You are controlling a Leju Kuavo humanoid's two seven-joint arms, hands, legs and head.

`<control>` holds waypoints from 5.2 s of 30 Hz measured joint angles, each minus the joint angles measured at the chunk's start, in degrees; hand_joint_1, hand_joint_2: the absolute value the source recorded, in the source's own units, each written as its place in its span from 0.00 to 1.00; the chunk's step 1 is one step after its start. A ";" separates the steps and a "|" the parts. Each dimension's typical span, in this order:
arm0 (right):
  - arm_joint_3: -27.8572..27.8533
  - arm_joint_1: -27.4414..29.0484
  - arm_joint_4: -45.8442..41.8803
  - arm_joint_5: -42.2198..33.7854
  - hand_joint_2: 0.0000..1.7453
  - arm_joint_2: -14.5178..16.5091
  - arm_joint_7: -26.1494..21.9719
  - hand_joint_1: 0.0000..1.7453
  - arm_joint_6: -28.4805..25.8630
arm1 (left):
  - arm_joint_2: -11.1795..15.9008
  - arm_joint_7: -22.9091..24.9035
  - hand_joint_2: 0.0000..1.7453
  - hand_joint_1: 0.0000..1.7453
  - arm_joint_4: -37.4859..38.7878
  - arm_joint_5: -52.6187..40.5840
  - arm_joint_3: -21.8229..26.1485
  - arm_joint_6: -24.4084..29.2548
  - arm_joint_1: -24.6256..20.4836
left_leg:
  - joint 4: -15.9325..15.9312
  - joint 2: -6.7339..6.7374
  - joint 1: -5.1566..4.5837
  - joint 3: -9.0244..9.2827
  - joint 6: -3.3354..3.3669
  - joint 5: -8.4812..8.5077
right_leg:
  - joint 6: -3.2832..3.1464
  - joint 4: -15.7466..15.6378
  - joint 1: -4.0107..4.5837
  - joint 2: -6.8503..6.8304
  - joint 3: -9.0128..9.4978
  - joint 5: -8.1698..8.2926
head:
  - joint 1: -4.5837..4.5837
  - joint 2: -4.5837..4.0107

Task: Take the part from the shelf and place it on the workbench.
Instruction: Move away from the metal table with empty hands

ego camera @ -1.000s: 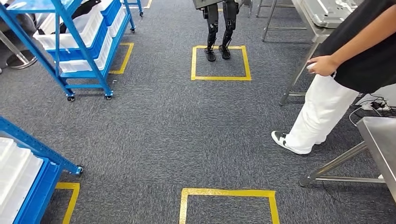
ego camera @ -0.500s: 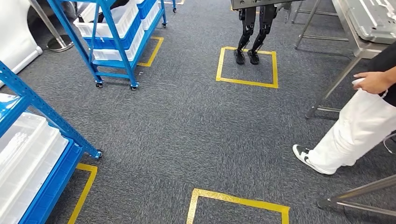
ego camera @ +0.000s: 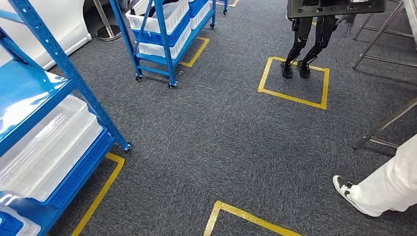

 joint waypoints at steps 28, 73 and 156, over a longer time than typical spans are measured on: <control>-0.65 0.24 0.01 2.14 0.00 0.72 -0.48 0.00 0.95 | -0.99 3.03 0.00 0.00 0.02 1.19 3.05 1.60 -1.85 | 2.43 -0.65 0.21 -0.93 -0.22 -0.26 | -0.92 0.53 -0.17 1.95 -1.06 0.32 | -0.09 0.00; -3.14 -0.05 -0.04 1.66 0.00 0.11 -1.38 0.00 0.56 | -0.97 2.30 0.00 0.00 0.04 0.07 4.00 2.34 -1.91 | 0.04 -7.71 0.15 0.36 2.09 0.68 | 0.75 6.50 -0.73 8.27 -4.57 -0.24 | -0.10 0.00; -5.11 0.01 -0.04 2.56 0.00 0.26 -0.24 0.00 -0.08 | 0.22 9.74 0.00 0.00 0.26 0.79 5.38 3.35 -1.98 | 0.47 -3.28 0.54 -0.82 1.21 1.12 | 0.61 1.45 -0.54 5.86 0.76 -1.89 | -0.59 0.00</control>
